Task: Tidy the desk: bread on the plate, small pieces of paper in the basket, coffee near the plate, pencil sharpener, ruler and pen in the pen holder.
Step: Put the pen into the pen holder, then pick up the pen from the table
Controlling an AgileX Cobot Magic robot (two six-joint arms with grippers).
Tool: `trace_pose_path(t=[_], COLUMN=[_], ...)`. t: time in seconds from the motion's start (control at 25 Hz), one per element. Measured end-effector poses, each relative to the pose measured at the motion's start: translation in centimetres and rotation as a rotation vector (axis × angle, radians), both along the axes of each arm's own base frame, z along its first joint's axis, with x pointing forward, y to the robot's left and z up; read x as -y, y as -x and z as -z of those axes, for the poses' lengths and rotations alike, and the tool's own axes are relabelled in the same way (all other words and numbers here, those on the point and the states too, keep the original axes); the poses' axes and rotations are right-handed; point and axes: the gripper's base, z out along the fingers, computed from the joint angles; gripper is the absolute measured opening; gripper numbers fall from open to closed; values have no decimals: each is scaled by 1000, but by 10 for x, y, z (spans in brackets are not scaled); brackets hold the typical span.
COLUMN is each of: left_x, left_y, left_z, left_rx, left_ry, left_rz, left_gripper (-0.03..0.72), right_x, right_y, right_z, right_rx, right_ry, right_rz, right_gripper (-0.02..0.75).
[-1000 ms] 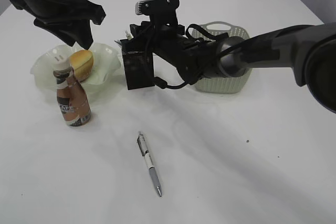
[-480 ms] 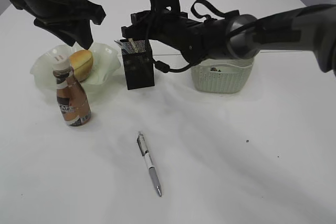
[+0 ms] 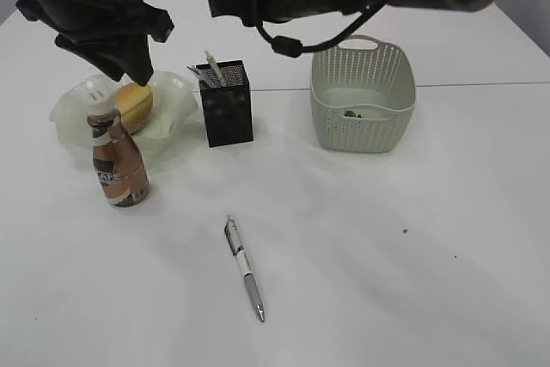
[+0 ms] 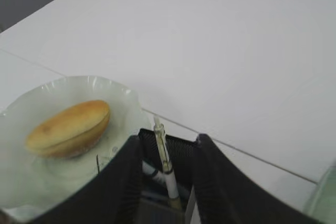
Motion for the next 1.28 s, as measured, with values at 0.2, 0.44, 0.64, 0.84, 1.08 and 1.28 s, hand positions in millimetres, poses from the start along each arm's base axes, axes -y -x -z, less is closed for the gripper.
trace_pose_path(t=[0.2, 0.44, 0.64, 0.84, 1.08, 1.28], left_x=[0, 13, 33, 51, 52, 64], left_y=[3, 27, 50, 67, 71, 81], left_z=[-2, -29, -38, -36, -35, -35], left_rx=[-27, 9, -25, -74, -108, -116], left_ry=[26, 94, 129, 131, 131, 142], left_rz=[-49, -82, -102, -134, -208, -227], left_gripper=[245, 246, 248, 249, 249, 249], right_x=[15, 26, 30, 37, 40, 47], right_y=[29, 60, 78, 94, 98, 110], right_z=[-34, -49, -38, -31, -36, -55], right_rx=[-162, -385, -616, -796, -800, -754], right_ry=[63, 118, 184, 280, 293, 294], right_rz=[-3, -20, -46, -64, -66, -78], right_gripper=[250, 247, 247, 247, 247, 247])
